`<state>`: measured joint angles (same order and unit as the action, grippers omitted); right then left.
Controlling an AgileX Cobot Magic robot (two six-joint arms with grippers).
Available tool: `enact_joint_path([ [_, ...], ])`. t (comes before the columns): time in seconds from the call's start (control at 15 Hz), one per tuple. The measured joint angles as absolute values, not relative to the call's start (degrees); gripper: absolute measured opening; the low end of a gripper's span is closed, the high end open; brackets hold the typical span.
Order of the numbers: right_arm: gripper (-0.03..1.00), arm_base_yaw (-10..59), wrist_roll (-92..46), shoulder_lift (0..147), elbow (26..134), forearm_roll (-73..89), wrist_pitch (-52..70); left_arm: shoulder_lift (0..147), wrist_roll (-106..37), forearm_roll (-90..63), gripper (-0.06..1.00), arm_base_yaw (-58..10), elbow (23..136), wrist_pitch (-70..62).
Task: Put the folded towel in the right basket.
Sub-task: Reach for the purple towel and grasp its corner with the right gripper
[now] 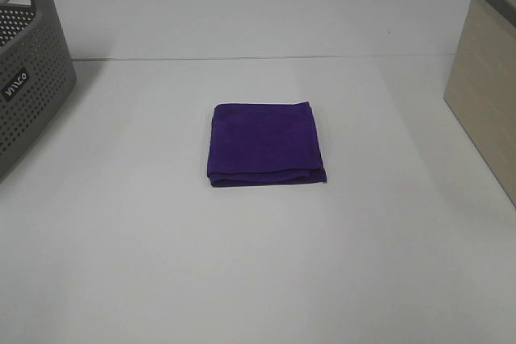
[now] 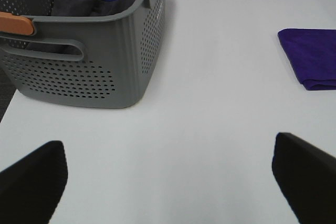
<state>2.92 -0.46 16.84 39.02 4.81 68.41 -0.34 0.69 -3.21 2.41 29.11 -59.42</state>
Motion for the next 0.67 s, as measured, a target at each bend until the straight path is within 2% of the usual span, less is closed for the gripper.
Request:
enact_joint_path([
  [0.33,0.98,2.9,-0.5,50.1,59.9,6.5,69.4,-0.3,0.7,-3.2,0.99,2.4,29.1,-59.4],
  [0.67,0.98,2.9,-0.4,64.4,62.6,8.5,69.2,-0.3,0.7,-3.2,0.99,2.4,29.1,-59.4],
])
